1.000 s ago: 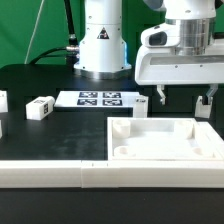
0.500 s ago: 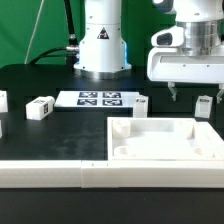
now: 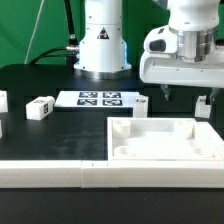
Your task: Assemble one leg
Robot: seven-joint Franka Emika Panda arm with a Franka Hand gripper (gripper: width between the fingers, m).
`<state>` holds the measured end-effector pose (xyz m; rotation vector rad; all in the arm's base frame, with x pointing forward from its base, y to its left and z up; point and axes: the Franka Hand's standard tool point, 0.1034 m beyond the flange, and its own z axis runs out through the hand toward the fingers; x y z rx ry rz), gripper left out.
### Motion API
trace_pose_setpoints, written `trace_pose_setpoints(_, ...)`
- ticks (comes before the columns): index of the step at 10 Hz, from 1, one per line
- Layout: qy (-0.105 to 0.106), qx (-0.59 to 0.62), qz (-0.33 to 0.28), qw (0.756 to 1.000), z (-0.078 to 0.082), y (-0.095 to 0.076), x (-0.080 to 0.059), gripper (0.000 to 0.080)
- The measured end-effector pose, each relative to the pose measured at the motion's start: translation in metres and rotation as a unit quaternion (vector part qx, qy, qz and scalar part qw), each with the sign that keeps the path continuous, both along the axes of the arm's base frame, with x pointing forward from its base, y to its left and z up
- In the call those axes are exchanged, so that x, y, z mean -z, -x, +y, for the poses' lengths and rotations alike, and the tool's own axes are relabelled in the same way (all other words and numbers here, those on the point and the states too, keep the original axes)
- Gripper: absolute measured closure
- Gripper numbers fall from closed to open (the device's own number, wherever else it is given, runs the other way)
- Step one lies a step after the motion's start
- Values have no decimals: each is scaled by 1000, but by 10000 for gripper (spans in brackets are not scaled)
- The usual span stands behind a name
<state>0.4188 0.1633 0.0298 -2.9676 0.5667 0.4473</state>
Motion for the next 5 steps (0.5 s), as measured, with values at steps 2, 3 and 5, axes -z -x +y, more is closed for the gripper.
trace_pose_setpoints(2,-16,1,69,998,6,3,-3,151)
trace_pose_setpoints(3,-32,6,110,993,10,1,-7,151)
trace_pose_setpoints(5,-67,1,162,984,17,2,-10,151)
